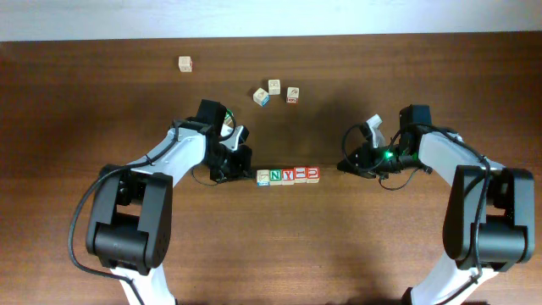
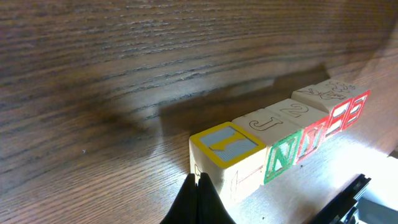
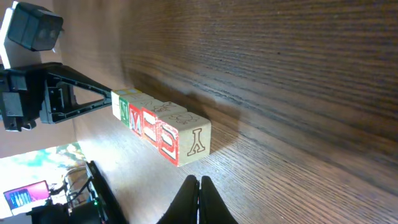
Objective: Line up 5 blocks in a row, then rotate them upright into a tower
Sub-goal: 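Move the right gripper to the row's right end block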
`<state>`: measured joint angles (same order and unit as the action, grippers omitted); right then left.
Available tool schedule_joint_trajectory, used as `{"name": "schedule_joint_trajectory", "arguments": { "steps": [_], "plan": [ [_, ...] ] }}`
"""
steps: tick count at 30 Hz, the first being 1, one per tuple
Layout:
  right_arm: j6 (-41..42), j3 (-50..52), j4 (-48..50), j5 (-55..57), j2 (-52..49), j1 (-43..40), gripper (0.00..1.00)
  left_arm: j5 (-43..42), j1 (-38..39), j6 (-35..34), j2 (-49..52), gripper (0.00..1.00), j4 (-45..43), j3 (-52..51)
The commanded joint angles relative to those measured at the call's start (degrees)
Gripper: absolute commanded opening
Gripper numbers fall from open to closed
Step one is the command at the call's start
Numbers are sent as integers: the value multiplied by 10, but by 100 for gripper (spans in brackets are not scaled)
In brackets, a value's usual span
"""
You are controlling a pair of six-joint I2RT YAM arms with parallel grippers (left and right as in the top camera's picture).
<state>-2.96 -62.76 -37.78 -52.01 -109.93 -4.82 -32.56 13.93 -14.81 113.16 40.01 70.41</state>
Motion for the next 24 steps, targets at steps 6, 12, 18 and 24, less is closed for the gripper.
{"name": "schedule_joint_trajectory", "arguments": {
  "steps": [6, 12, 18, 24],
  "plan": [
    [19, 5, 14, -18, -19, 5, 4, 3, 2, -10, 4, 0, 1, 0],
    [19, 5, 34, -15, -47, 38, 4, 3, 2, -10, 4, 0, -1, 0],
    [28, 5, 51, -14, -53, 60, 4, 3, 2, -10, 4, 0, -2, 0],
    [33, 5, 53, -14, -61, 61, 4, 3, 2, -10, 4, 0, -2, 0]
  ]
}}
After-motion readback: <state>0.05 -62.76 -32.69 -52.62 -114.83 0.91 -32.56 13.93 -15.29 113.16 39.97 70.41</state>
